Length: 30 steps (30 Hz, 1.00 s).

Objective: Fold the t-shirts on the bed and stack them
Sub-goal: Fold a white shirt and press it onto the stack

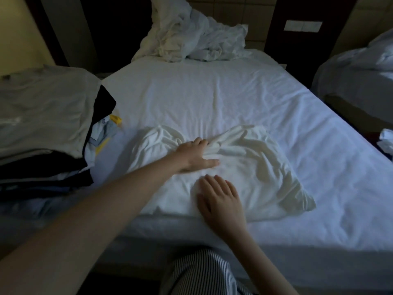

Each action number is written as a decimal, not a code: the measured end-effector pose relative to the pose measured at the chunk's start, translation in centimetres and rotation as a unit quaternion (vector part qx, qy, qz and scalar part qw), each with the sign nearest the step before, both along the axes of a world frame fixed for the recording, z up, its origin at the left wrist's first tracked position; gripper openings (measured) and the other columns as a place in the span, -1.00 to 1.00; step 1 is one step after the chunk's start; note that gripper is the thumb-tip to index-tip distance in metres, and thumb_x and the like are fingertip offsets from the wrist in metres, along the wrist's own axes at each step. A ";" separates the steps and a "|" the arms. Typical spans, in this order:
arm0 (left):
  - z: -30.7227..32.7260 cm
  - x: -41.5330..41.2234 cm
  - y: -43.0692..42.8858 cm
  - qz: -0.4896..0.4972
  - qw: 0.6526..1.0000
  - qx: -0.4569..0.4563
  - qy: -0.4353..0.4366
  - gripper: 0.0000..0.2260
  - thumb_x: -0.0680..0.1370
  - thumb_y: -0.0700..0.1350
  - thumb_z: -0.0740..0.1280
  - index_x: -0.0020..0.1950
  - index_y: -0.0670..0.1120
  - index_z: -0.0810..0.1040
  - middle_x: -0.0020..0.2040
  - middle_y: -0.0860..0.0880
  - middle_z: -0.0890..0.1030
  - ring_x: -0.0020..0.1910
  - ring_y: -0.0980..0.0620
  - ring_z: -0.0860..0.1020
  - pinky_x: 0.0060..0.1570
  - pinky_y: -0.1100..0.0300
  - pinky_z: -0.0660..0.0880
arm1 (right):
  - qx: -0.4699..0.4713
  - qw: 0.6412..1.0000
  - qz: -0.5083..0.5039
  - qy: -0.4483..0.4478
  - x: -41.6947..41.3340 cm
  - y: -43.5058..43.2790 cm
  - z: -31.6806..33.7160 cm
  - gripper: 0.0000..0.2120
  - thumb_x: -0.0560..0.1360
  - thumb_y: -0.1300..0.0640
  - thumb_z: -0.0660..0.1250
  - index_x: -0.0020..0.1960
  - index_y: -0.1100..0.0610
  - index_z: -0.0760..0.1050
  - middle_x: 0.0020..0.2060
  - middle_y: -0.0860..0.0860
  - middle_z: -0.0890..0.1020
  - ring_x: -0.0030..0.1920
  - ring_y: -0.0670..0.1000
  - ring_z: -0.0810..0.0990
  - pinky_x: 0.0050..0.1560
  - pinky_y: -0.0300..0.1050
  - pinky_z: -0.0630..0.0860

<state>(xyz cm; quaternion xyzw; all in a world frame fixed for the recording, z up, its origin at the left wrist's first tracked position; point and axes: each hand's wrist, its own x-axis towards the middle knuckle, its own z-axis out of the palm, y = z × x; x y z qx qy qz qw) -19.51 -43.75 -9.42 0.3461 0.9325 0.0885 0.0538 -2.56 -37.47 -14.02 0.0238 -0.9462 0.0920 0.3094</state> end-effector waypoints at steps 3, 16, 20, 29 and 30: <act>2.0 2.5 -1.8 -0.026 0.997 -0.057 -0.044 -0.11 0.40 0.40 0.26 0.52 -0.10 0.07 0.49 -0.08 0.20 0.39 -0.15 0.31 0.29 0.03 0.27 | -0.034 0.999 -0.015 0.039 0.9 -0.4 -0.2 -0.75 0.45 0.10 0.18 0.01 0.15 0.56 -0.02 0.04 0.62 0.01 0.09 0.56 0.09 -0.10 0.33; 1.5 11.0 -4.9 0.088 0.991 0.075 -0.070 -0.51 0.49 0.14 0.35 0.22 -0.17 0.38 0.21 -0.17 0.52 0.17 -0.16 0.50 -0.03 0.14 0.36 | -0.719 0.681 -0.129 0.050 7.2 -8.8 -0.6 -0.46 0.38 0.12 0.23 0.34 0.21 0.26 0.17 0.05 0.29 0.21 0.12 0.39 0.30 0.06 0.36; 0.9 11.6 -5.1 0.129 0.954 0.205 -0.176 -0.53 0.45 0.09 0.42 0.18 -0.19 0.43 0.15 -0.10 0.53 0.13 -0.06 0.51 0.09 0.10 0.44 | -0.880 0.462 -0.094 0.046 5.6 -8.4 2.2 -0.50 0.51 0.32 0.27 0.35 0.09 0.14 0.06 0.14 0.46 0.03 0.10 0.54 0.00 -0.03 0.53; 3.1 13.7 -4.7 0.169 0.755 0.462 -0.433 -0.70 0.43 -0.19 0.46 0.12 -0.28 0.58 -0.03 -0.22 0.66 -0.11 -0.11 0.65 -0.06 0.08 0.59 | -0.908 0.411 -0.028 -0.071 5.2 -5.9 4.7 -0.83 0.46 0.06 0.35 -0.24 0.14 0.52 -0.60 -0.05 0.36 -0.64 -0.14 0.32 -0.64 -0.30 0.26; 3.9 13.7 -4.8 0.167 0.737 0.470 -0.456 -0.70 0.43 -0.20 0.46 0.12 -0.28 0.59 -0.04 -0.23 0.66 -0.11 -0.13 0.64 -0.03 0.05 0.59 | -0.881 0.467 -0.043 -0.066 5.3 -5.3 5.3 -0.84 0.50 0.06 0.33 -0.23 0.09 0.53 -0.59 -0.07 0.34 -0.61 -0.15 0.29 -0.62 -0.30 0.23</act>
